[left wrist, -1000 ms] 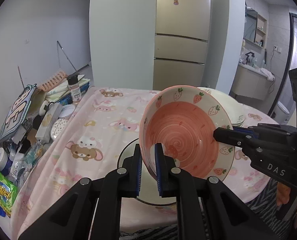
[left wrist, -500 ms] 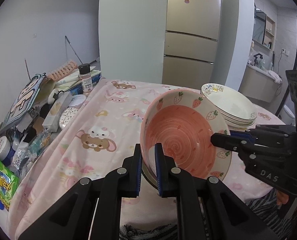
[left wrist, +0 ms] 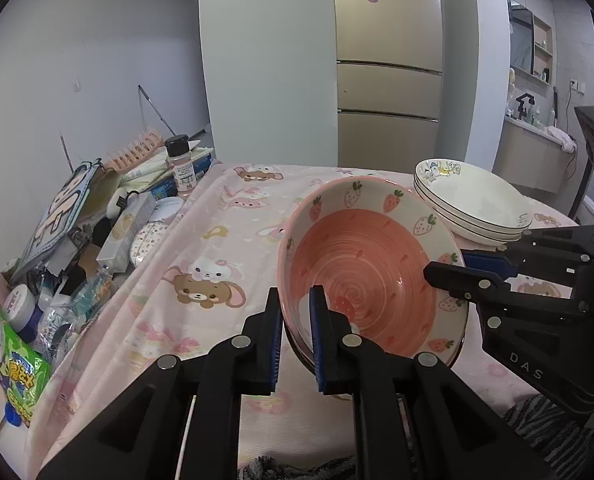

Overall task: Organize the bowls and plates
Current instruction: 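Carry both held bowls toward the remaining pink bowl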

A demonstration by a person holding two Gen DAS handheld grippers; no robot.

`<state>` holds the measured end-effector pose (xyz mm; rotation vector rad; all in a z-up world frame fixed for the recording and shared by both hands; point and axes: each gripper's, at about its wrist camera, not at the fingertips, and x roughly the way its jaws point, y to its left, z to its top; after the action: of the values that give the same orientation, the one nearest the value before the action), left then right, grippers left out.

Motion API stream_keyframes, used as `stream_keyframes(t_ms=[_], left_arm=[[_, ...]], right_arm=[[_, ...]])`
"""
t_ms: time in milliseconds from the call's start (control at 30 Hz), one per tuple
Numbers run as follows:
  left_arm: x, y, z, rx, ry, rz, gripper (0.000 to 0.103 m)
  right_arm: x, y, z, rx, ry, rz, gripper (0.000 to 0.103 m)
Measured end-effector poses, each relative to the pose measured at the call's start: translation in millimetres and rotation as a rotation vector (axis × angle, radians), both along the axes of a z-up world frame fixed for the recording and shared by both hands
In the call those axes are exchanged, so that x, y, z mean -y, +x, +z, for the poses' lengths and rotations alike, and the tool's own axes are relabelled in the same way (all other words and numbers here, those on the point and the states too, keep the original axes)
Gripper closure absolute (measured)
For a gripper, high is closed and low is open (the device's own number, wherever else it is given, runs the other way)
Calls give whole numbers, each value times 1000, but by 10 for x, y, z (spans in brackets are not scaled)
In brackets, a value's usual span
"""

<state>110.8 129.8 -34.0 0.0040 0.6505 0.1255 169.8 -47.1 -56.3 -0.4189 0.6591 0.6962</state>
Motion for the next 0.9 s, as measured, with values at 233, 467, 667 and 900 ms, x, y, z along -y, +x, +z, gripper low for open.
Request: stream_keyframes(t_ms=[233,467,667,900], left_arm=[[50,-36,-2,19,32,11,90],[8,-107,28,53,3,13,90],[14,-113,26,53,-1,11,90],[-99,-144,37,65,-64,16,90]], right_arm=[[17,-43,-9,28,10,7,90],[57,-42,-6,16,39,9,90],[76,-53,-6,14,52,7,90],[120,-55,20,-6,83,6,90]])
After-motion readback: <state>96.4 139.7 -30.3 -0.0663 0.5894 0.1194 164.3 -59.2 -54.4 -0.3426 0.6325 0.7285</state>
